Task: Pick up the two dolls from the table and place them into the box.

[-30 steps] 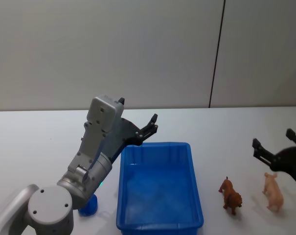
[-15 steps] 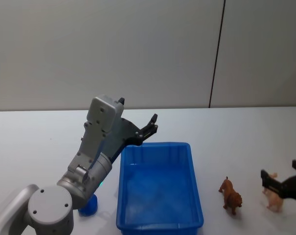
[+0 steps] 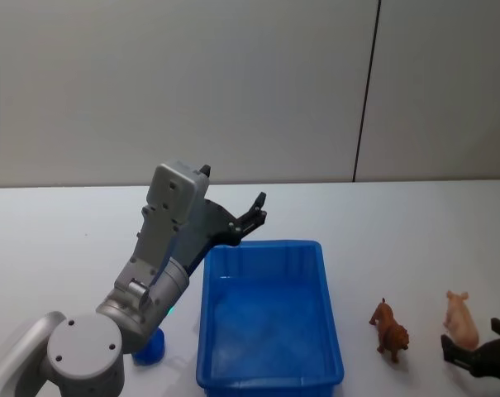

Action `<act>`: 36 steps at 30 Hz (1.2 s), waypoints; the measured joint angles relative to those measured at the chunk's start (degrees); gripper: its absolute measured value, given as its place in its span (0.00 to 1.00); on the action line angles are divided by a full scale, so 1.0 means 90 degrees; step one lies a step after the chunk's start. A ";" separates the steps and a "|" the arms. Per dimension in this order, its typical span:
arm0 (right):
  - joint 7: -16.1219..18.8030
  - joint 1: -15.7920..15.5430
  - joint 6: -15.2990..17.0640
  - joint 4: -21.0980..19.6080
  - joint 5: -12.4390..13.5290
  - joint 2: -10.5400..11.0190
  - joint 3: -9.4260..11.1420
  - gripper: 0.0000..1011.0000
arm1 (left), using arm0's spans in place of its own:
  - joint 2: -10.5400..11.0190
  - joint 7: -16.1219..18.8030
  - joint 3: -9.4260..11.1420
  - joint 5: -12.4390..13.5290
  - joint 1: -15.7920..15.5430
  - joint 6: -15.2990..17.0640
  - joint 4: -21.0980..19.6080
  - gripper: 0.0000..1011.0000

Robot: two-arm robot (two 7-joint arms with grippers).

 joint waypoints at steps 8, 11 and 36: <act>0.0046 0.0076 0.0180 0.0217 -0.0059 -0.0068 -0.0048 0.95 | 0.0000 0.0000 0.0000 0.0000 0.0000 0.0000 0.0000 0.99; 0.0063 0.0105 0.0194 0.0272 -0.0060 -0.0097 -0.0061 0.89 | 0.0000 0.0000 0.0000 0.0000 0.0000 0.0000 0.0000 0.99; 0.0113 0.0120 -0.0537 0.0022 -0.0177 -0.0167 -0.0073 0.38 | 0.0000 0.0000 -0.0001 0.0000 0.0000 0.0000 0.0000 0.99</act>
